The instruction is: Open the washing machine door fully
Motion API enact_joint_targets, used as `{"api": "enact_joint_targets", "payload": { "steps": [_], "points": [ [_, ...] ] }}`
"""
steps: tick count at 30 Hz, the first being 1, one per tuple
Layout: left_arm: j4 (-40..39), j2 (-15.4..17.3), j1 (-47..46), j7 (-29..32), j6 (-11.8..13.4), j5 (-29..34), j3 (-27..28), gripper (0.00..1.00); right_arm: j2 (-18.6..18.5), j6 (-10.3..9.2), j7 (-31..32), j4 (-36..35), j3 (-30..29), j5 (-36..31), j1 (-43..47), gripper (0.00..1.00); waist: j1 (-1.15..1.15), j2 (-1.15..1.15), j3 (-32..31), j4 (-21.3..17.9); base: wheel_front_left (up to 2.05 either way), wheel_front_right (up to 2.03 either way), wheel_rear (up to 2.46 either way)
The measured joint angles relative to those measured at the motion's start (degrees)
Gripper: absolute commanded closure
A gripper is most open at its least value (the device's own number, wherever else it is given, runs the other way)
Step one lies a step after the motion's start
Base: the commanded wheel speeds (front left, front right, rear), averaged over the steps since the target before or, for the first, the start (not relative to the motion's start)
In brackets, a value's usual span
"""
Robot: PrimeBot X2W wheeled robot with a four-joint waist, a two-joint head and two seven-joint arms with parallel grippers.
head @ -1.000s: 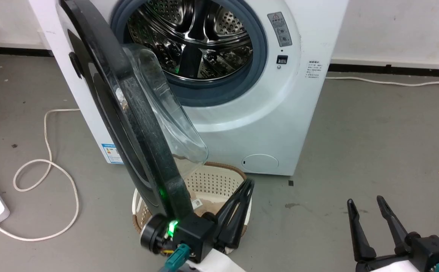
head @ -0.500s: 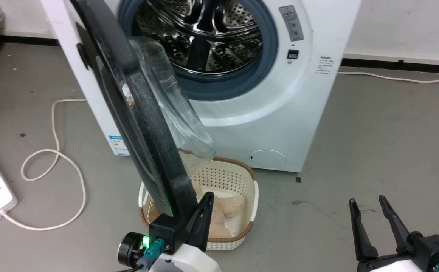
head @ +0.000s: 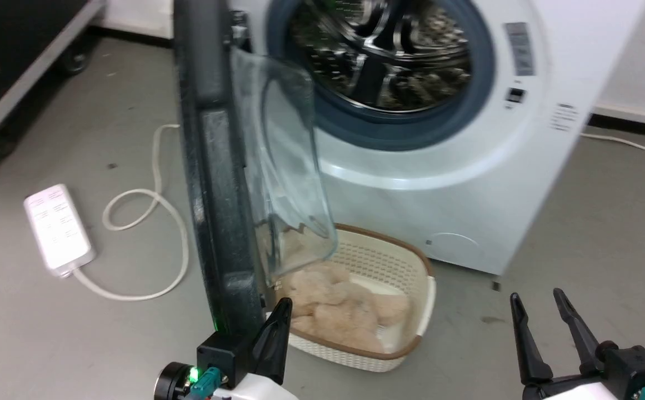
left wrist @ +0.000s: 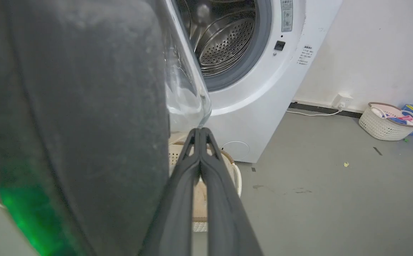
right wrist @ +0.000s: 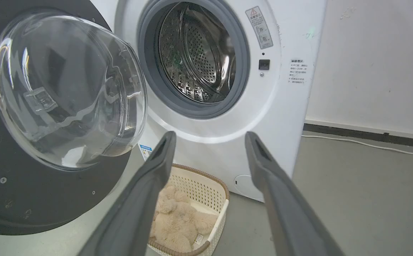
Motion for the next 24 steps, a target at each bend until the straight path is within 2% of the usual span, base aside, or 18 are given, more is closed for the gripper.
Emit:
{"api": "enact_joint_targets", "payload": {
  "steps": [6,11,17,19,24],
  "points": [
    [-0.86,0.42,0.52,-0.23,1.21,-0.88,1.98,1.00,-0.01,-0.01,0.36,0.25,1.01,0.14,-0.01,0.00,0.00,0.00,0.14,5.53,0.00,0.00,0.00],
    [-1.09,2.94,0.47,-0.23,2.22,-2.04,6.11,1.00,0.00,0.00,1.12,0.07,2.00,-0.29,-0.39,0.00,0.00,0.00,1.00,9.00,0.00,0.00,0.00],
    [-0.97,6.26,-1.29,-0.32,2.63,-6.02,13.21,1.00,0.01,0.00,2.21,-0.87,2.41,-1.36,-1.63,0.00,0.00,0.00,4.02,10.02,0.00,0.00,0.00],
    [-0.10,8.37,-2.71,-0.46,2.59,-7.03,15.95,1.00,0.01,-0.01,2.66,-1.10,2.49,-1.78,-1.99,0.00,0.01,0.00,5.20,10.01,0.00,0.00,0.00],
    [3.60,13.88,-7.22,0.55,0.33,-11.03,21.93,1.00,0.02,0.00,3.65,-1.94,3.28,-3.32,-3.65,0.00,0.01,0.00,8.20,9.12,0.00,0.00,0.00]
  ]
}}
